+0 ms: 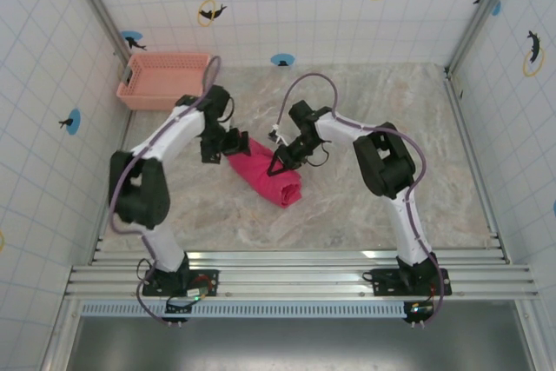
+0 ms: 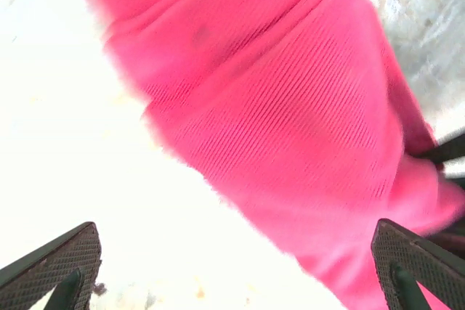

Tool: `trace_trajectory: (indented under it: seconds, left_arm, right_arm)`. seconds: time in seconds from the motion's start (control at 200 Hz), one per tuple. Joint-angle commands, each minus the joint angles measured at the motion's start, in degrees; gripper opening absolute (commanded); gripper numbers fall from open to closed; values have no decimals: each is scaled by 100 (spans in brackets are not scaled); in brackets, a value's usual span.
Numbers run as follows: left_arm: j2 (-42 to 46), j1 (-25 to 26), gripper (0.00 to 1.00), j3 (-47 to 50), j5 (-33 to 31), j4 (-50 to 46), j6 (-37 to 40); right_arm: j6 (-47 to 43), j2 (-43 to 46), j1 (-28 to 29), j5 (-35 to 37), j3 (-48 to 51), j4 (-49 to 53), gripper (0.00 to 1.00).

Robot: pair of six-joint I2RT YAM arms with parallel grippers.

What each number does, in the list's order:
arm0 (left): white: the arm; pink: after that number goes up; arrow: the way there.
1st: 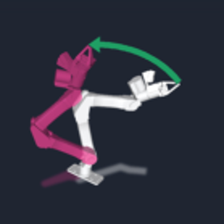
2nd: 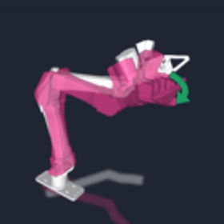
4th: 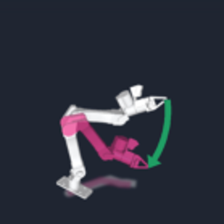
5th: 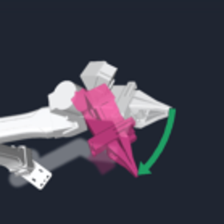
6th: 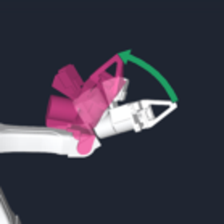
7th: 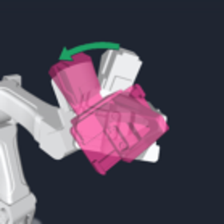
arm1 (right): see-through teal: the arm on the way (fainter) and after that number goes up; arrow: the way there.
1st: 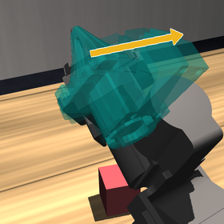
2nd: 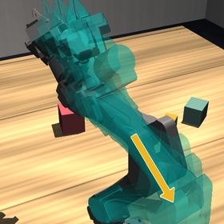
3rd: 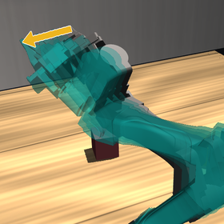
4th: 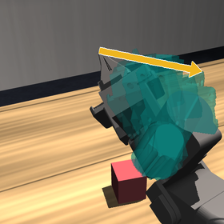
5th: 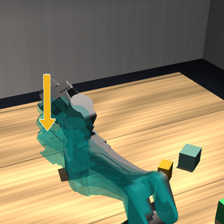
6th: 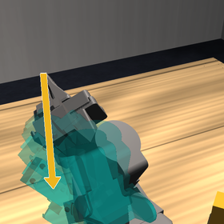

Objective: Roll up the long pants

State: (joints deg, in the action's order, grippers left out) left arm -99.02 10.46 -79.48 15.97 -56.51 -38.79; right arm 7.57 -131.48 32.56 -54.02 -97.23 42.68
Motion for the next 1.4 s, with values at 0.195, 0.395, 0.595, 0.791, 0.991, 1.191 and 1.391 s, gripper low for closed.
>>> trace_trajectory:
  seconds: [0.195,0.395,0.595,0.791,0.991,1.191,1.391]
  left_arm:
    - [1943,53,97,2884,427,2353,-2460]
    - [1403,197,98,3837,753,4590,-3631]
    - [940,245,97,4171,536,6775,-4324]
    - [260,380,97,3938,904,7910,-4459]
    - [156,482,98,4413,1080,9289,-4867]
    - [-674,606,97,4373,1804,11250,-5226]
    - [-2339,1164,17,3672,1953,13658,-6431]
  right_arm:
    - [663,-740,-118,434,182,707,24]
    - [671,-772,-117,227,150,692,24]
    - [665,-797,-150,133,205,686,24]
    - [707,-841,-168,157,144,698,24]
    - [792,-952,-213,171,53,706,24]
    - [825,-1027,-264,131,-1,719,23]
    - [855,-1027,-331,155,-132,738,23]
